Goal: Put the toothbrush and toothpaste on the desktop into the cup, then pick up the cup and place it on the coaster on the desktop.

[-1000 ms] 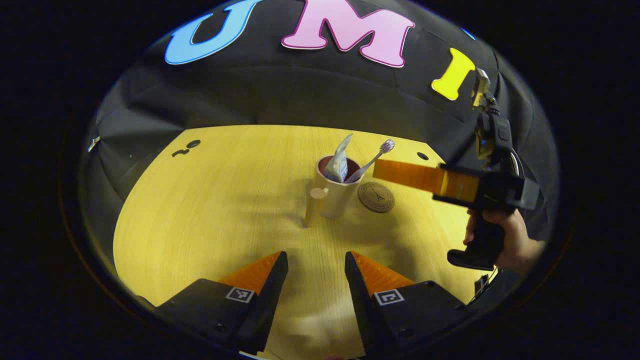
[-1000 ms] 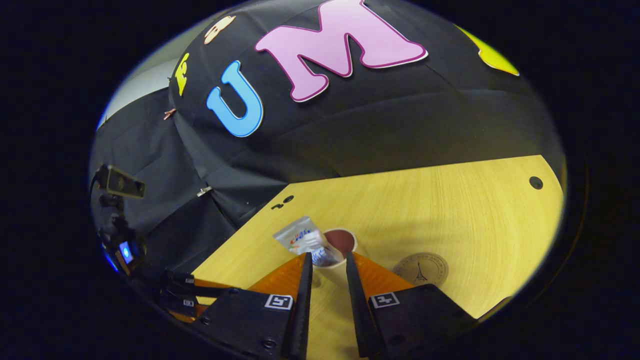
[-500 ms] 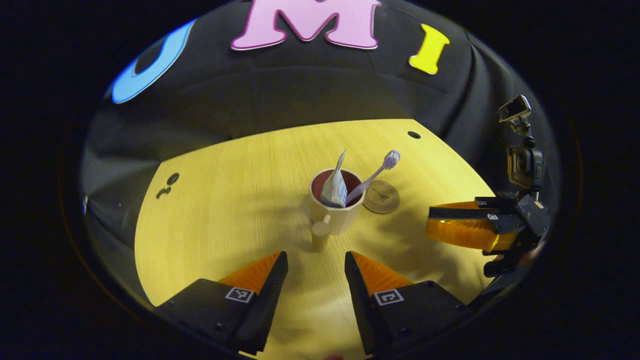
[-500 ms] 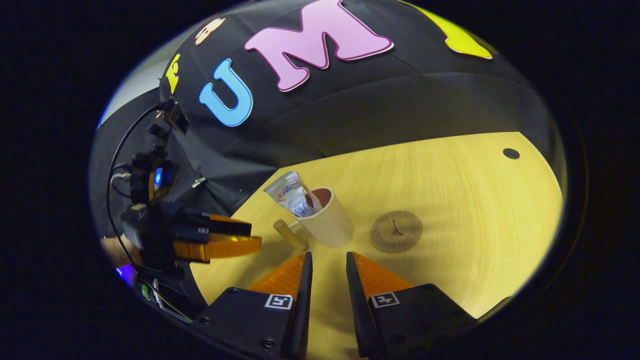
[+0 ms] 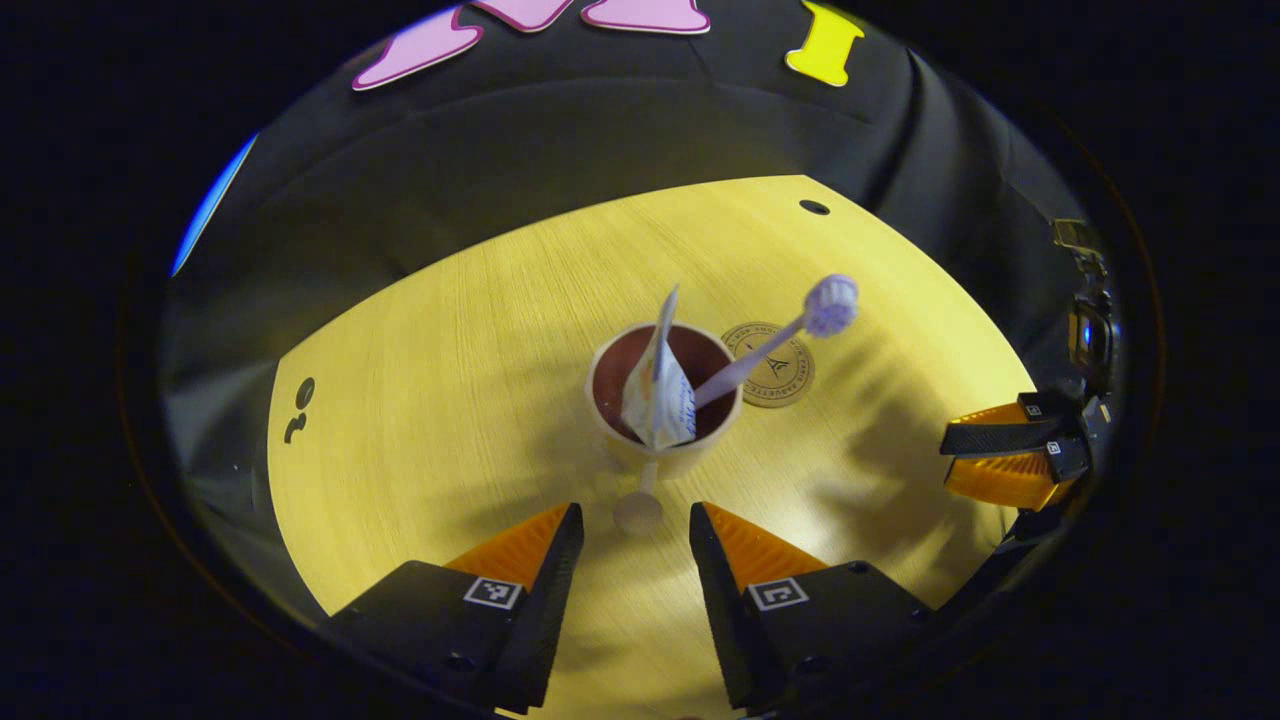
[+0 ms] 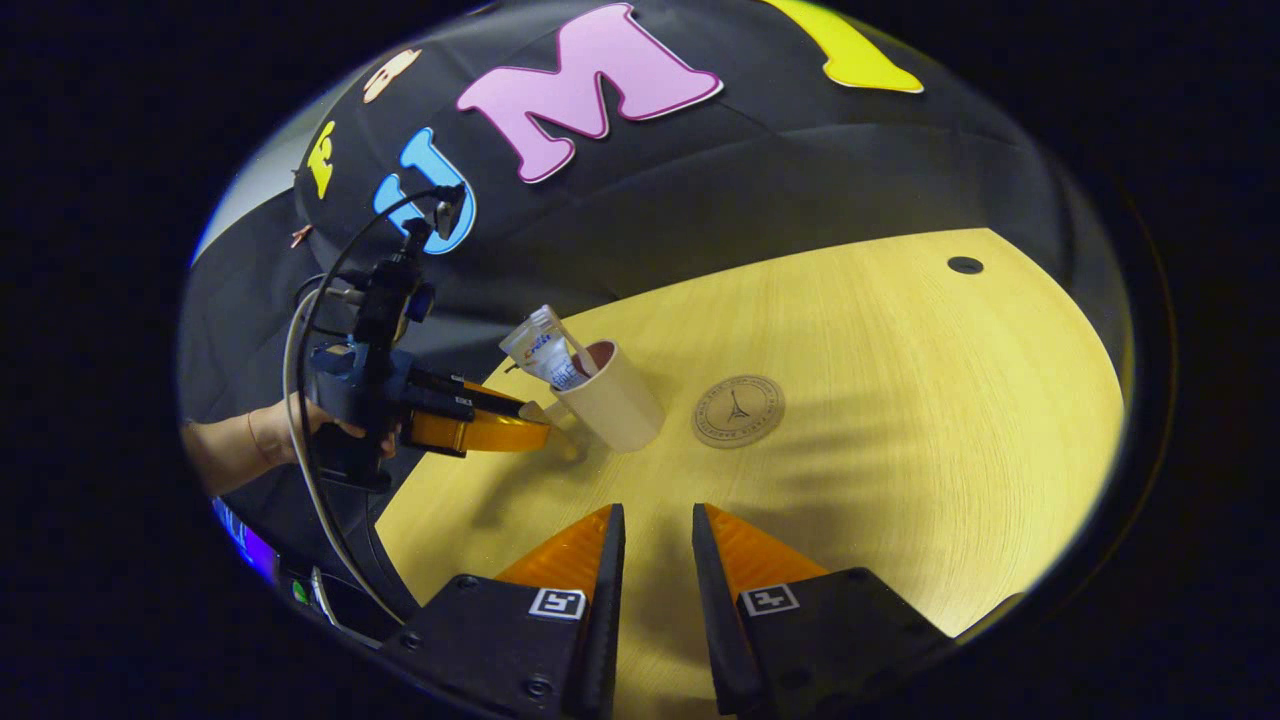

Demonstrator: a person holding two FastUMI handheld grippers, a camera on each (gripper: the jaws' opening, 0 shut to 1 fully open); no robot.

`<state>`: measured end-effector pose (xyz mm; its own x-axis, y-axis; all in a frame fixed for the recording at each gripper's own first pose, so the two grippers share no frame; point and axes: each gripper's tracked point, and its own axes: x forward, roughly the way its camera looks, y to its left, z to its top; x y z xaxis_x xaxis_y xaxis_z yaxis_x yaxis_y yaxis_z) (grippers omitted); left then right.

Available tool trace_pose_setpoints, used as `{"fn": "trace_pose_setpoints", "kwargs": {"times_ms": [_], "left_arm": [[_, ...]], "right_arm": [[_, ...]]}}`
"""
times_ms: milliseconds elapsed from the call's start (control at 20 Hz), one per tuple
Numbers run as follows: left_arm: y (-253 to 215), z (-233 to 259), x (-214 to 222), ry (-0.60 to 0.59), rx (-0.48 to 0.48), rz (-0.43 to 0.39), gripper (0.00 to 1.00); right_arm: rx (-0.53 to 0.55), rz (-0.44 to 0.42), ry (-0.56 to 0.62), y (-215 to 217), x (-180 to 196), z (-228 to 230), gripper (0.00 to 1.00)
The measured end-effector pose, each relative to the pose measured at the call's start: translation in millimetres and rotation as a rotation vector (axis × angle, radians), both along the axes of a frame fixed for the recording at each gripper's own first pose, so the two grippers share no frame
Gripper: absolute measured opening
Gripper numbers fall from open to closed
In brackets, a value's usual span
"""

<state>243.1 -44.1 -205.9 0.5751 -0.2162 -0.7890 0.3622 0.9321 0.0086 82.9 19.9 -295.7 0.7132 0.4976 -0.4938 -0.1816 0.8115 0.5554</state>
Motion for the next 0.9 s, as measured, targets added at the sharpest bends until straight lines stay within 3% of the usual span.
{"fn": "trace_pose_setpoints", "kwargs": {"times_ms": [300, 350, 450, 500, 550, 600, 650, 750, 800, 850, 900], "left_arm": [[-5.3, -14.4, 21.8, 0.073, 0.041, -0.064, 0.65], [-8.0, -17.8, 20.6, 0.103, 0.045, -0.084, 0.62], [-12.7, -20.9, 20.9, 0.132, 0.054, -0.107, 0.34], [-13.0, -20.1, 22.0, 0.129, 0.058, -0.111, 0.30], [-14.6, -21.1, 23.1, 0.126, 0.054, -0.109, 0.34], [-15.8, -20.0, 23.5, 0.122, 0.048, -0.107, 0.28], [-16.0, -20.3, 22.7, 0.121, 0.040, -0.099, 0.28], [-16.4, -20.6, 22.1, 0.123, 0.025, -0.090, 0.24], [-16.8, -20.3, 22.9, 0.121, 0.021, -0.091, 0.17], [-16.8, -20.0, 22.6, 0.116, 0.015, -0.088, 0.21], [-17.0, -19.2, 22.5, 0.110, 0.009, -0.081, 0.24]], "right_arm": [[0.005, -0.057, 0.022, -22.3, -1.8, -8.3, 0.41], [0.010, -0.062, 0.024, -24.8, -2.0, -8.7, 0.41], [0.019, -0.066, 0.030, -27.0, -3.3, -11.0, 0.41], [0.021, -0.067, 0.033, -27.6, -3.6, -12.2, 0.41], [0.023, -0.068, 0.037, -28.0, -3.9, -13.2, 0.41], [0.026, -0.068, 0.040, -27.6, -3.9, -13.6, 0.58], [0.027, -0.066, 0.042, -26.9, -4.6, -14.2, 0.41], [0.026, -0.063, 0.041, -25.8, -4.6, -14.9, 0.41], [0.027, -0.063, 0.040, -25.4, -4.1, -14.5, 0.41], [0.028, -0.061, 0.041, -24.3, -4.0, -13.9, 0.24], [0.029, -0.059, 0.039, -23.8, -4.1, -13.2, 0.41]]}}
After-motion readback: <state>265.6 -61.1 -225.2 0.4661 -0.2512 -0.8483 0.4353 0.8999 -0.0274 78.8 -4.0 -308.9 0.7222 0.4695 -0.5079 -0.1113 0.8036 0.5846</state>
